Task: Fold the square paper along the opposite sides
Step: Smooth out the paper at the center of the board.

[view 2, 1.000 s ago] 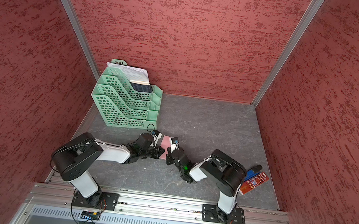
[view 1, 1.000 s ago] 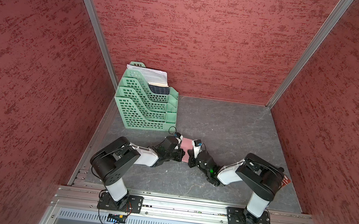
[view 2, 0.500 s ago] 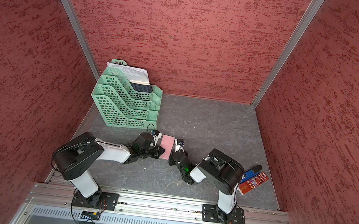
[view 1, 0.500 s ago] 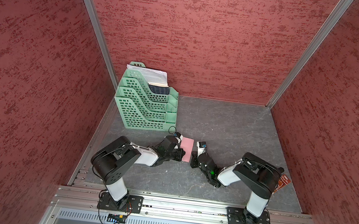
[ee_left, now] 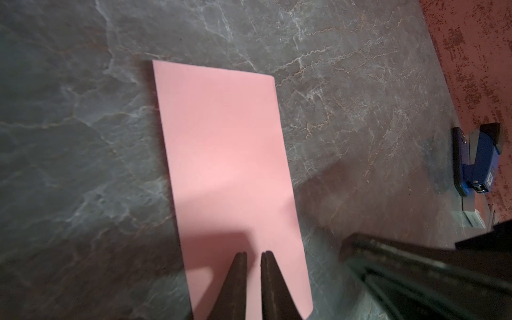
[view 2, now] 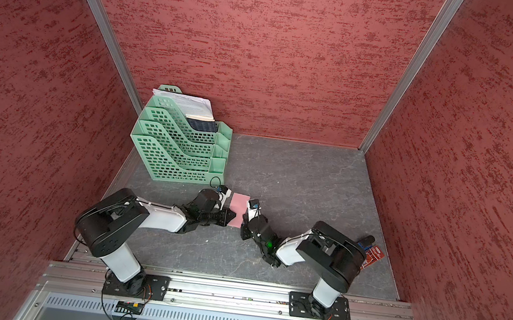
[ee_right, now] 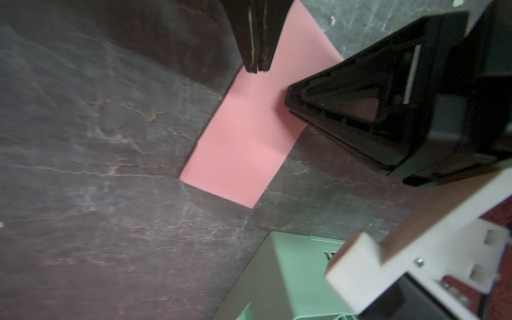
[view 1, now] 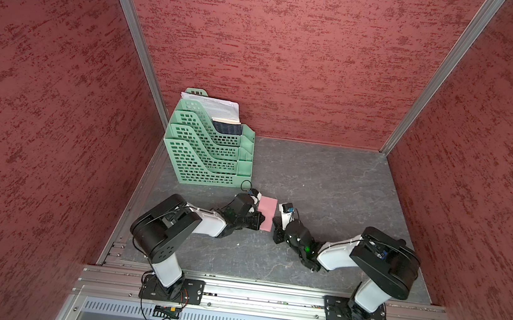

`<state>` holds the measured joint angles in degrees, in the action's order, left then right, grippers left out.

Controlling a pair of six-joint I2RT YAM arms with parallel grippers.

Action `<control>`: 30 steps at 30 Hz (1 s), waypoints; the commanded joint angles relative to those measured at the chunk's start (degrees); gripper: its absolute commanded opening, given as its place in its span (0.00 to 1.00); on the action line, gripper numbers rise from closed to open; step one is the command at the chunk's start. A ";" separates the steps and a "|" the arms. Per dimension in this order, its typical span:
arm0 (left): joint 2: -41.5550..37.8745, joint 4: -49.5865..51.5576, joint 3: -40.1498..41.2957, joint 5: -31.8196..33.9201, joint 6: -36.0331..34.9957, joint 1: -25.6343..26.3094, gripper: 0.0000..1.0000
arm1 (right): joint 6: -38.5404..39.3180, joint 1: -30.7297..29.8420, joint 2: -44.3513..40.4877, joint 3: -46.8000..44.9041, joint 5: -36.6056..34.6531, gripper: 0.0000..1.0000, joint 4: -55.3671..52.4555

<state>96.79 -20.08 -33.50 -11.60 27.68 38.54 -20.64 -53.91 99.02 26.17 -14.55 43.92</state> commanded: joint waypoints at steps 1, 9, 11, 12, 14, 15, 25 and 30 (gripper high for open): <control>3.84 10.94 2.25 1.66 0.30 -0.29 0.16 | -0.03 -1.36 4.43 1.93 1.94 0.00 1.46; 3.76 11.43 2.11 1.58 0.18 -0.26 0.16 | -4.37 -1.55 6.43 -0.23 -2.05 0.00 -2.28; 3.60 11.71 2.06 1.75 0.09 -0.23 0.16 | -5.13 -1.60 5.11 -1.98 -2.63 0.00 -3.82; 3.50 11.73 2.12 1.70 0.09 -0.37 0.16 | -5.52 -1.55 4.45 -2.88 -2.88 0.00 -4.54; 3.58 11.73 2.12 1.60 0.09 -0.40 0.16 | -6.26 -1.62 3.27 -3.58 -3.03 0.00 -7.50; 3.58 11.73 2.11 1.59 0.10 -0.38 0.16 | -6.58 -1.56 2.58 -3.90 -3.12 0.00 -9.04; 3.57 11.57 2.12 1.51 0.09 -0.49 0.16 | -0.91 -1.63 -8.31 -4.35 -1.26 0.00 -10.69; 3.47 11.42 2.12 1.67 0.10 -0.49 0.16 | 0.23 -1.98 -3.60 -0.33 3.26 0.00 -6.80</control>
<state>96.84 -20.08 -33.54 -11.73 27.73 38.46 -22.33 -55.33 92.90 23.05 -14.63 35.44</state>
